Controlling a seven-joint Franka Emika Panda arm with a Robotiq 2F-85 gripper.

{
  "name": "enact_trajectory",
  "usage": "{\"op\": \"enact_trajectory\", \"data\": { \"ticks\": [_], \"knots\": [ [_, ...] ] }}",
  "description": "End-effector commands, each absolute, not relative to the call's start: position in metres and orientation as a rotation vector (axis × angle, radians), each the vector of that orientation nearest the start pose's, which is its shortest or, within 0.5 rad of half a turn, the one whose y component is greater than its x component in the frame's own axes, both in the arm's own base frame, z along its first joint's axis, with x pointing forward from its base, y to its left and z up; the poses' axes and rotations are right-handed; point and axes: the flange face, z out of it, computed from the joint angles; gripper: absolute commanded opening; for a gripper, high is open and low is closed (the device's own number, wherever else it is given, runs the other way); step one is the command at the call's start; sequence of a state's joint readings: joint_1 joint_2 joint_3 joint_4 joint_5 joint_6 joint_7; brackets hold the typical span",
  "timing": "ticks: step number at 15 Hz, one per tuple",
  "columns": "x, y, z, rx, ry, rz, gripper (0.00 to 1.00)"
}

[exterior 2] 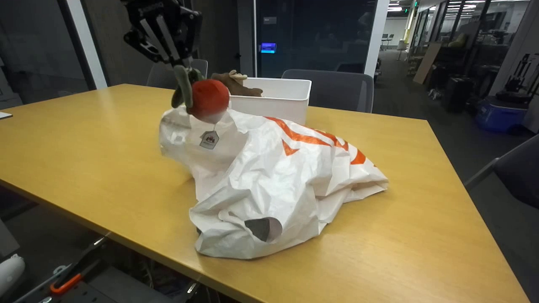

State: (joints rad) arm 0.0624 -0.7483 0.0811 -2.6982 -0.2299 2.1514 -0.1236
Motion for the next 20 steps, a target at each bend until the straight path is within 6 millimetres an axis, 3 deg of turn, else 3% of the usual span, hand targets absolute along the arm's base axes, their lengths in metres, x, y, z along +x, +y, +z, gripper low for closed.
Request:
{"op": "enact_trajectory", "data": {
  "ticks": [1,5,12,15,19,20],
  "knots": [
    [0.364,0.068,0.490,-3.415,-0.747,-0.560,0.02],
    [0.416,0.102,0.494,-3.482,-0.952,-0.810,0.02],
    [0.528,0.130,0.490,-3.714,-0.955,-1.050,0.02],
    [0.561,0.136,0.477,-3.829,-1.030,-0.955,0.02],
    [0.594,0.146,0.456,-3.852,-1.072,-0.798,0.02],
    [0.600,0.149,0.451,-3.850,-1.059,-0.778,0.32]
  ]
}}
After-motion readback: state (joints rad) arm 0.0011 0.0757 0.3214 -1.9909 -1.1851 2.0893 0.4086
